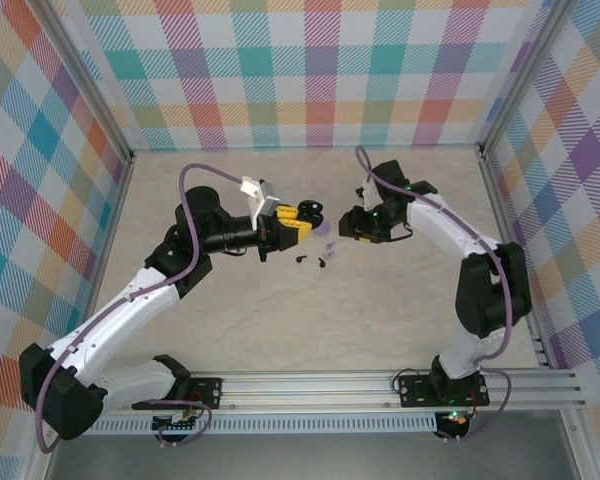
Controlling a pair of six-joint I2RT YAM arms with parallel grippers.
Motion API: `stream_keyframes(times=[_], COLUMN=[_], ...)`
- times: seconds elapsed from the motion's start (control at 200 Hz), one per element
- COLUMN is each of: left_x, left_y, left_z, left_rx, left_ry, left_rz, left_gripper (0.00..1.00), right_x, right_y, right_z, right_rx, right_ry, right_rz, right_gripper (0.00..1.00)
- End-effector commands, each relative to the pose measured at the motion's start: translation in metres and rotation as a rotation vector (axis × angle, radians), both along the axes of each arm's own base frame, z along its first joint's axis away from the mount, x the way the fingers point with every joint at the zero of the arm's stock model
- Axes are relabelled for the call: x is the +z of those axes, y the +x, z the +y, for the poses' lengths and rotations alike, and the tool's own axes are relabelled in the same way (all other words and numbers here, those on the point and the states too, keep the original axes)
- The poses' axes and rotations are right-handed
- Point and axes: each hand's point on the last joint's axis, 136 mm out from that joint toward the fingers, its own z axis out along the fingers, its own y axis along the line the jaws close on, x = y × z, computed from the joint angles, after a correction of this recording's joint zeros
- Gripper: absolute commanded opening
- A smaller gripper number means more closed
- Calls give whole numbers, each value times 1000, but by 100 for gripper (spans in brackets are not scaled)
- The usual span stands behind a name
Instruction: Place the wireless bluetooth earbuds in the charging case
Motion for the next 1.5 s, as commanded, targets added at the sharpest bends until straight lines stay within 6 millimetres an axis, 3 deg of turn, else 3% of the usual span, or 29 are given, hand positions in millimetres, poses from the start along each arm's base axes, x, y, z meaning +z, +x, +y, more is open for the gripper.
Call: stream_keyframes(times=[0.0, 0.385, 0.815, 1.26, 1.495], left_x=[16, 18, 16, 15, 16], left_y=[-7, -11, -12, -15, -15], left_z=[3, 5, 6, 7, 7], left_rx=[1, -5, -5, -3, -5], left_ry=[-47, -54, -50, -49, -50], left_rz=[-43, -48, -47, -46, -48], left_gripper=[8, 10, 10, 11, 11], right_x=[-11, -58, -83, -107, -115], right_y=[-8, -17, -12, -11, -11], right_z=[22, 49, 62, 60, 64], right_rx=[44, 94, 107, 142, 176], right_ry=[18, -65, -153, -322, -365], right_rz=[44, 127, 136, 131, 122], right_gripper=[48, 46, 37, 33, 23])
